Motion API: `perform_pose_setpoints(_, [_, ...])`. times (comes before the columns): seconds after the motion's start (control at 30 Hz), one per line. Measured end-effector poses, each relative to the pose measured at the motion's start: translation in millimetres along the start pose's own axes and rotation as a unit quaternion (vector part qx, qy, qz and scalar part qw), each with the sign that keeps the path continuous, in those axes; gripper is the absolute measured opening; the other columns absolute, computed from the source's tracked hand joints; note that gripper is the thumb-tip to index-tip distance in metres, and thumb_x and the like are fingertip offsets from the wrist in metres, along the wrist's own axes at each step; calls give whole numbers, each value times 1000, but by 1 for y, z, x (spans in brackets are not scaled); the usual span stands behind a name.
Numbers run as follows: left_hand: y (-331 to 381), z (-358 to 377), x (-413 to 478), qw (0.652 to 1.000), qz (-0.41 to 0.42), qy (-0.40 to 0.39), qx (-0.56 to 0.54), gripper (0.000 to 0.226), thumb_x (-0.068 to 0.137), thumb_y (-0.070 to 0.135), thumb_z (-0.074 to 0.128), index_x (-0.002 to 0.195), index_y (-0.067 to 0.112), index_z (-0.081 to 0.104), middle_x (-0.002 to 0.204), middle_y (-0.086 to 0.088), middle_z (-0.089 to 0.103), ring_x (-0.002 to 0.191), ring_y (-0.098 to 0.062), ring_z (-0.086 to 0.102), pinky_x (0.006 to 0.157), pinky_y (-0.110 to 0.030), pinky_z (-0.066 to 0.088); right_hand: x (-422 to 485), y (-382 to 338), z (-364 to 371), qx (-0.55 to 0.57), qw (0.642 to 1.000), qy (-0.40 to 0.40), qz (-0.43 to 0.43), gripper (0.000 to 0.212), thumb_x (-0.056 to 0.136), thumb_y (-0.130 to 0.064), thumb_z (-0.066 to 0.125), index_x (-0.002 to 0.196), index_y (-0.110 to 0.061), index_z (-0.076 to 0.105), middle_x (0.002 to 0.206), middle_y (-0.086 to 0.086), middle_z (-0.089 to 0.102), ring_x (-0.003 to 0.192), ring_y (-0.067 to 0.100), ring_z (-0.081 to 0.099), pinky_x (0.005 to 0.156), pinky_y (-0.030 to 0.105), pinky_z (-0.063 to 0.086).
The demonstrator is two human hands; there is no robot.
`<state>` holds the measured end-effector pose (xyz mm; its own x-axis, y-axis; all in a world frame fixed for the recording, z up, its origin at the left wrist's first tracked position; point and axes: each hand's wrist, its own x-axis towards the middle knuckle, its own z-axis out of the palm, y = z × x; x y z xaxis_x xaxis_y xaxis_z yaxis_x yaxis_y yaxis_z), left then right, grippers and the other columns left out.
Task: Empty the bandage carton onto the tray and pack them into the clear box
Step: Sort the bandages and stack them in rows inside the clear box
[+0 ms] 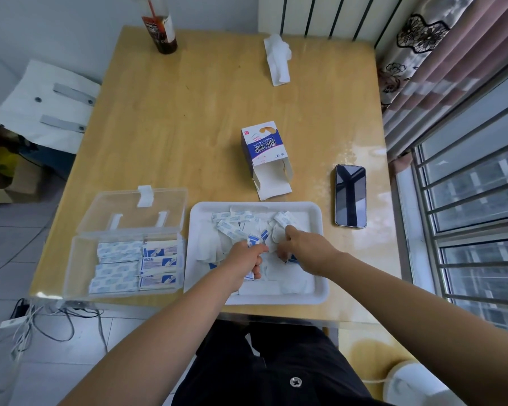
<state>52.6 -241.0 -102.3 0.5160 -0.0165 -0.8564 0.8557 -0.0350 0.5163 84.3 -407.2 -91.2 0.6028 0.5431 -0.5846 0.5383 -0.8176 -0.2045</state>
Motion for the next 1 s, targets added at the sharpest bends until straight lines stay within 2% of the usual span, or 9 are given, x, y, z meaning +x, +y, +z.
perform_pose_setpoints(0.1, [1, 3, -4, 1000, 6, -5, 27, 20, 95, 13, 50, 109, 3, 59, 59, -4, 37, 47, -17, 35, 46, -25, 42, 7, 1, 6, 31, 999, 11, 24, 26, 93, -11, 47, 117, -8, 57, 95, 4, 45, 93, 29, 55, 63, 33, 36])
perform_pose_setpoints(0.27, [2, 3, -6, 1000, -4, 12, 8, 20, 97, 10, 39, 101, 4, 57, 60, -4, 39, 47, -17, 37, 49, -28, 40, 13, 10, -4, 167, 984, 42, 38, 18, 85, -23, 67, 99, -13, 65, 95, -3, 40, 76, 13, 46, 59, 23, 34])
perform_pose_setpoints(0.37, [5, 6, -3, 997, 12, 67, -38, 28, 97, 9, 29, 96, 1, 55, 61, -6, 46, 49, -19, 42, 51, -30, 40, 13, 3, -24, 366, 922, 118, 44, 4, 85, -15, 67, 86, -11, 68, 82, -7, 48, 67, 5, 46, 62, 15, 37])
perform_pose_setpoints(0.5, [15, 11, -6, 990, 59, 110, -62, 32, 100, 16, 29, 95, 3, 58, 69, -7, 58, 58, -18, 51, 54, -25, 44, 16, -6, -27, 586, 798, 101, 99, 8, 91, -9, 60, 83, -11, 59, 81, 2, 66, 71, 10, 61, 61, 15, 48])
perform_pose_setpoints(0.67, [22, 11, -15, 989, 15, -8, -150, 49, 100, 47, 36, 86, 13, 69, 78, -9, 72, 73, -23, 67, 77, -37, 54, 19, -12, -23, 669, 721, 132, 123, 9, 90, -7, 64, 81, -9, 62, 78, 7, 68, 67, 12, 64, 56, 16, 48])
perform_pose_setpoints(0.77, [17, 12, -14, 986, 62, -64, -144, 19, 97, 23, 50, 102, 13, 65, 92, -11, 68, 79, -21, 65, 75, -34, 52, 21, -19, -24, 710, 671, 168, 135, 10, 88, -1, 65, 79, -6, 64, 70, 5, 66, 57, 11, 59, 50, 18, 46])
perform_pose_setpoints(0.83, [14, 13, -13, 980, 85, -79, -159, 18, 95, 8, 49, 110, 7, 59, 93, -13, 64, 79, -22, 63, 70, -30, 53, 22, -26, -24, 736, 643, 159, 138, 9, 86, -3, 67, 78, -6, 65, 67, 5, 64, 51, 11, 55, 43, 22, 41])
perform_pose_setpoints(0.93, [13, 14, -12, 985, 85, -37, -149, 17, 98, 5, 42, 105, 5, 57, 88, -14, 64, 71, -22, 66, 69, -32, 55, 24, -33, -24, 750, 631, 146, 134, 4, 84, -3, 68, 81, -5, 68, 69, 6, 64, 52, 13, 54, 40, 22, 37])
perform_pose_setpoints(1.0, [11, 9, -9, 987, 69, 19, -146, 19, 98, 4, 38, 98, 5, 57, 81, -13, 64, 65, -22, 67, 69, -35, 55, 25, -32, -22, 708, 668, 176, 148, 14, 84, 3, 62, 89, -7, 69, 82, 5, 65, 63, 13, 57, 51, 19, 46])
